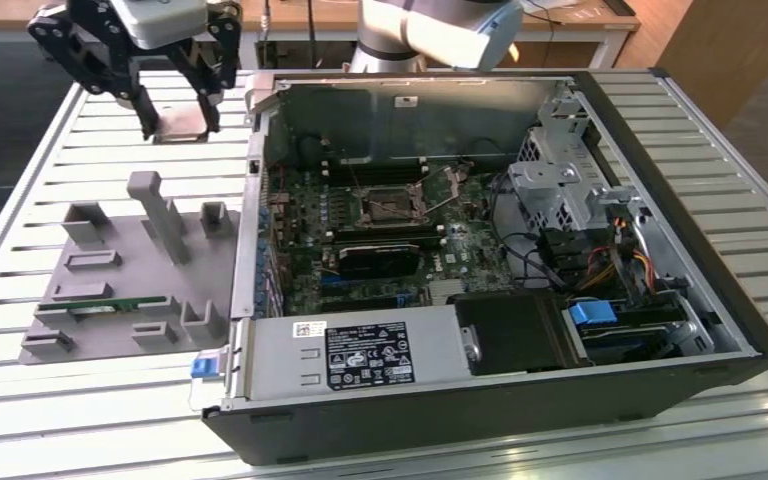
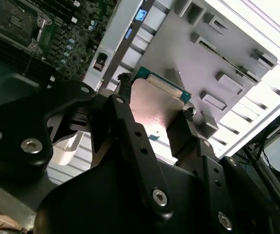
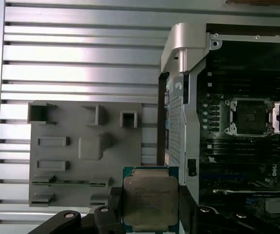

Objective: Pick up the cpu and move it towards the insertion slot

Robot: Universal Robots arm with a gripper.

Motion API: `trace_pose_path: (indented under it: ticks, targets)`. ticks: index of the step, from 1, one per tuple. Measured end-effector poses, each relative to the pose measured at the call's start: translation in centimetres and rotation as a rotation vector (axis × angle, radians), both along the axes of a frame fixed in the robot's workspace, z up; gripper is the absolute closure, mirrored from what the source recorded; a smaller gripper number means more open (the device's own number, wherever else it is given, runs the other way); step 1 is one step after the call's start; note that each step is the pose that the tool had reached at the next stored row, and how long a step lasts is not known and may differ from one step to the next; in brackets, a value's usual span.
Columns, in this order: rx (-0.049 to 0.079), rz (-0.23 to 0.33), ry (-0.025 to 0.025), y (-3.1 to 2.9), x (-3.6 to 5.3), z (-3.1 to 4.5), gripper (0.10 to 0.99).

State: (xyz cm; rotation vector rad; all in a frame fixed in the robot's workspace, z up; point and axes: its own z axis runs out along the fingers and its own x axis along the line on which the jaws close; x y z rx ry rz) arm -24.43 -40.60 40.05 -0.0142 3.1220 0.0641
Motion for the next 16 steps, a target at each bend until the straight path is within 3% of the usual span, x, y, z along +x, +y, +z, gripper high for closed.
trace_pose_path:
  ticks: [16]
  targets:
    - [0.0,0.0,0.0059,0.0,7.27,-0.01,0.545]
